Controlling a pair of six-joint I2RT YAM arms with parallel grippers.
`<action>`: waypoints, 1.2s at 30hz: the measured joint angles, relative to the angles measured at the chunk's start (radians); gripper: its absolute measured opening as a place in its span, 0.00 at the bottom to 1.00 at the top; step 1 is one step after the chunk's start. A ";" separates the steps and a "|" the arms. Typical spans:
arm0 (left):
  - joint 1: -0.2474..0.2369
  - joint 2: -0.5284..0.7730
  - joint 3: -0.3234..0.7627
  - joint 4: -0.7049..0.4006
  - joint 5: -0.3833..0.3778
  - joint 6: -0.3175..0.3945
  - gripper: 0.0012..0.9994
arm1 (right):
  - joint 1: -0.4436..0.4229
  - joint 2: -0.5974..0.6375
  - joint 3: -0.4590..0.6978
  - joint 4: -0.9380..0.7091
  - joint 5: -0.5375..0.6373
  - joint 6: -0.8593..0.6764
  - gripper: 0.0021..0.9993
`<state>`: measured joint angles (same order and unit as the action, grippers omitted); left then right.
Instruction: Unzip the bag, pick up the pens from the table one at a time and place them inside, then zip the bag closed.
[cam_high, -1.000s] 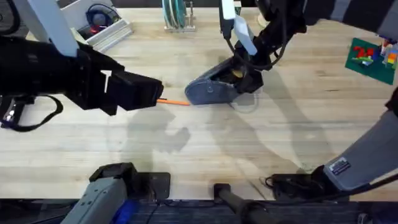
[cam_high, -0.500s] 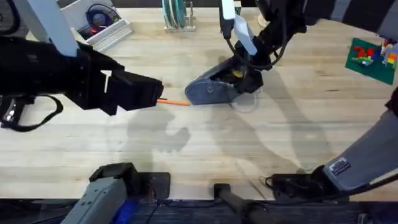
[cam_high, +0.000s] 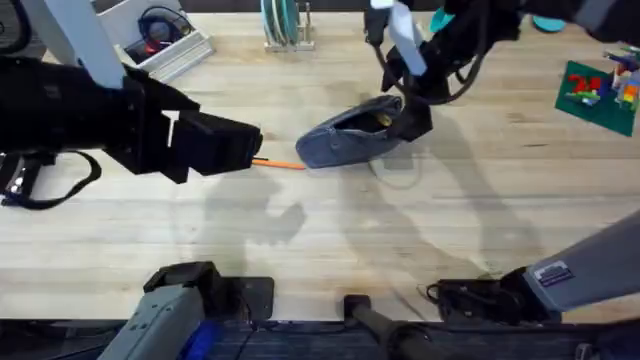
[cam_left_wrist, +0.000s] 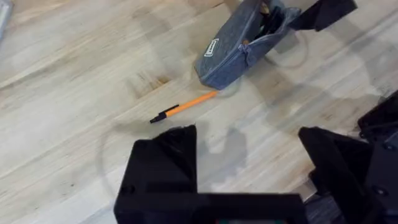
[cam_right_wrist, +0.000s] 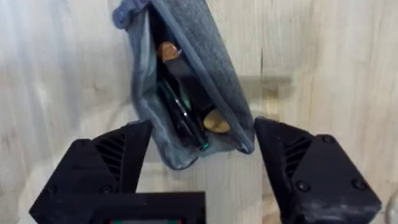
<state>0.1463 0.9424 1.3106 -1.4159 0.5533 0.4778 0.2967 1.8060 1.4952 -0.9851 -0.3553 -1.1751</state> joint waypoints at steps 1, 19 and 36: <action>0.000 0.000 0.000 0.002 0.000 0.000 1.00 | 0.000 -0.011 0.000 -0.006 0.000 0.000 1.00; 0.000 0.000 0.000 0.014 0.000 0.000 1.00 | 0.000 -0.208 0.000 -0.035 0.001 0.100 1.00; 0.000 0.000 0.000 0.014 0.000 0.000 1.00 | 0.000 -0.359 0.000 -0.102 0.011 0.332 1.00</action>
<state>0.1463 0.9424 1.3106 -1.4017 0.5533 0.4778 0.2970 1.4473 1.4952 -1.0870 -0.3440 -0.8435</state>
